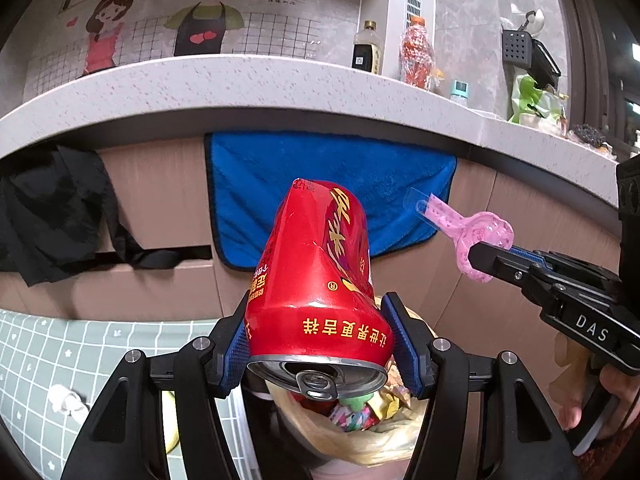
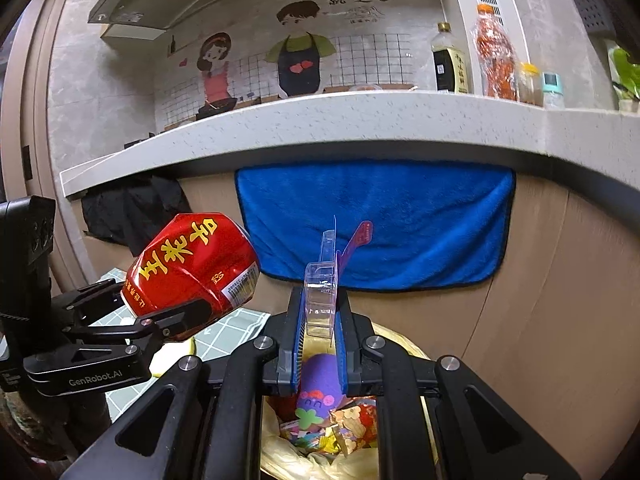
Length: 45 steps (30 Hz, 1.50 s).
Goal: Collect trash
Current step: 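Carry the red can and pink packet over the yellow trash bag, then open both tools to drop the can and packet into the bag, then grasp the white tissue with the left tool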
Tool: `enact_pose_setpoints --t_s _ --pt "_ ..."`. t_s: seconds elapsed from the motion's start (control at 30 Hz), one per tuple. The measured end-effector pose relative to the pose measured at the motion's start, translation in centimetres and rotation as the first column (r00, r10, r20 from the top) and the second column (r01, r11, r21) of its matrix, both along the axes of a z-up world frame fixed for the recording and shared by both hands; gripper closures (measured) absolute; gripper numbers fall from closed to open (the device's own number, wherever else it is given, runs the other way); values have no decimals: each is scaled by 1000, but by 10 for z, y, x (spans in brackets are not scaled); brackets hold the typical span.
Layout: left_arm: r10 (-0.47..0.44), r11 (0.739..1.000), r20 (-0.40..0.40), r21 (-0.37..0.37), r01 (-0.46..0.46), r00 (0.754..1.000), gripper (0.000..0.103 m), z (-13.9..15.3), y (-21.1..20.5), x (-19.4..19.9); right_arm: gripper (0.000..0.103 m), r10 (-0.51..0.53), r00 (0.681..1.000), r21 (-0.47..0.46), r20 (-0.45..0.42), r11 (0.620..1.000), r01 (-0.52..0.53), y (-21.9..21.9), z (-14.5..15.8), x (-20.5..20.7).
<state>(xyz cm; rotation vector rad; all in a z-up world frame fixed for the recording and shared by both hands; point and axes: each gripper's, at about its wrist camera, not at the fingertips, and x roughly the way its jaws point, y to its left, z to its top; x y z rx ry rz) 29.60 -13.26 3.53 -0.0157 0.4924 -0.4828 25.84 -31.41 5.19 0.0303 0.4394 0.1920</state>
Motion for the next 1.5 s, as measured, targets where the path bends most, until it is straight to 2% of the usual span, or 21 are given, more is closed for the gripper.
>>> enact_pose_setpoints --t_s 0.47,0.73,0.8,0.87,0.9,0.93,1.0,1.1,1.2,1.37,1.5 --pt "12 1000 -46 -4 -12 999 42 -15 -11 17 91 -13 998 11 -58 1000 14 -14 -29 13" --pt "-14 1000 -87 -3 14 996 41 -32 -22 33 91 -15 996 27 -88 999 17 -21 -42 28" --pt "-37 999 -112 -21 35 993 41 -39 -24 40 90 -15 995 40 -101 999 19 -24 -47 32" --pt "-99 994 -157 -68 89 983 41 -47 -25 49 88 -6 993 63 -117 998 14 -27 -55 38" --pt "-141 987 -208 -100 122 968 40 -54 -26 58 86 -10 991 74 -132 997 19 -28 -60 41" --pt "-149 986 -239 -115 125 960 39 -59 -25 63 78 -12 989 80 -147 996 24 -30 -64 44" --pt "-141 984 -272 -140 106 952 31 -66 -20 71 69 -15 982 102 -190 994 35 -34 -78 50" --pt "-133 980 -291 -183 81 947 29 -68 -6 77 69 -23 975 122 -221 991 51 -37 -90 52" --pt "-109 980 -289 -191 54 951 29 -64 8 76 68 -37 972 139 -233 988 71 -39 -96 51" --pt "-28 990 -248 -142 -8 968 29 -56 45 64 68 -46 975 147 -217 986 80 -36 -91 43" --pt "65 994 -207 -71 -81 976 29 -56 90 49 67 -40 979 149 -198 986 70 -26 -85 35"
